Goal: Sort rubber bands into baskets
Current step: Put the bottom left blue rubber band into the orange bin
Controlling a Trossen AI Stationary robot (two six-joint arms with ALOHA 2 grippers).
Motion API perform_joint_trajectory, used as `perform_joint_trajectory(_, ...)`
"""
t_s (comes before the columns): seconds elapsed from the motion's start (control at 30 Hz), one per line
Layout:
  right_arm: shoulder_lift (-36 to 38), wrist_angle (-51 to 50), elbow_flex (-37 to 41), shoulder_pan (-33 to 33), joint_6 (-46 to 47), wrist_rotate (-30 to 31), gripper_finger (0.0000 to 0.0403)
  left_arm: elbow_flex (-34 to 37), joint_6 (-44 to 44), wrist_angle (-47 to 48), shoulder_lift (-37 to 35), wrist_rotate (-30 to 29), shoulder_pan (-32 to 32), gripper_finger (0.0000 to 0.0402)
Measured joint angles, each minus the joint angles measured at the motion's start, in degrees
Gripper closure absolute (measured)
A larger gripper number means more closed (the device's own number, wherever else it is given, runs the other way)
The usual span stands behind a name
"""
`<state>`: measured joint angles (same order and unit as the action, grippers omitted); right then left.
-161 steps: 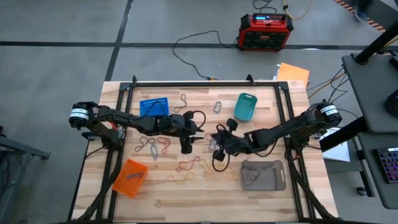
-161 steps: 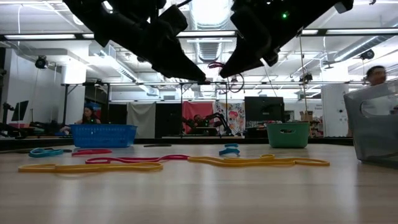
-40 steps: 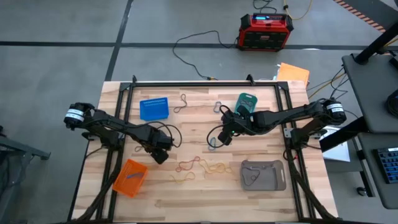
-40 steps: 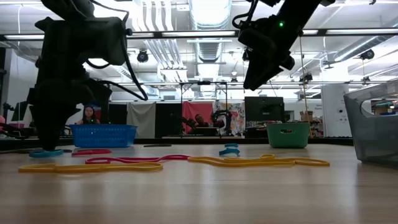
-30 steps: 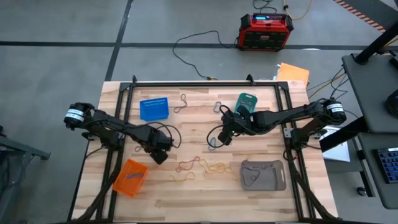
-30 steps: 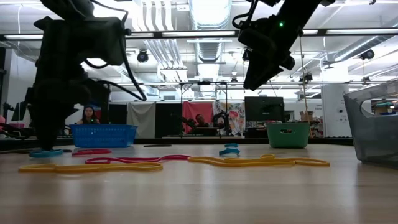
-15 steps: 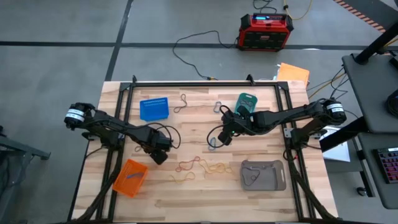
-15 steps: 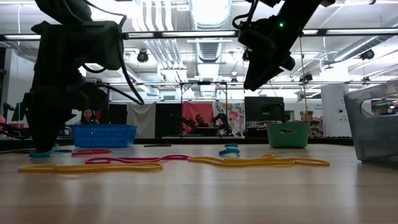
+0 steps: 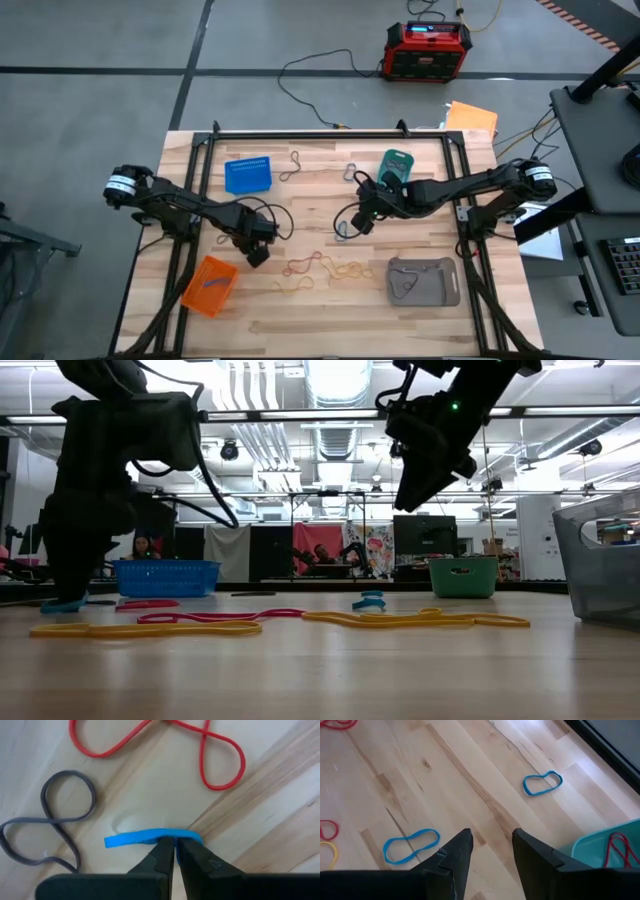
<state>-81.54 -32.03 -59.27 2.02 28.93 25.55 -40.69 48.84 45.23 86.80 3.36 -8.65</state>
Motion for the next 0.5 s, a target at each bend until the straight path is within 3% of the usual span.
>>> perform_joint_trajectory(0.2, 0.00, 1.24, 1.07, 0.00, 0.02, 0.00, 0.0261, -1.76, -6.49, 3.03, -0.39, 0.13, -2.00, 0.0401)
perform_joint_trajectory(0.5, 0.00, 1.44, 1.31, 0.00, 0.02, 0.01, 0.0268, -14.25, -17.30, 9.93, -0.69, -0.07, -7.02, 0.0401)
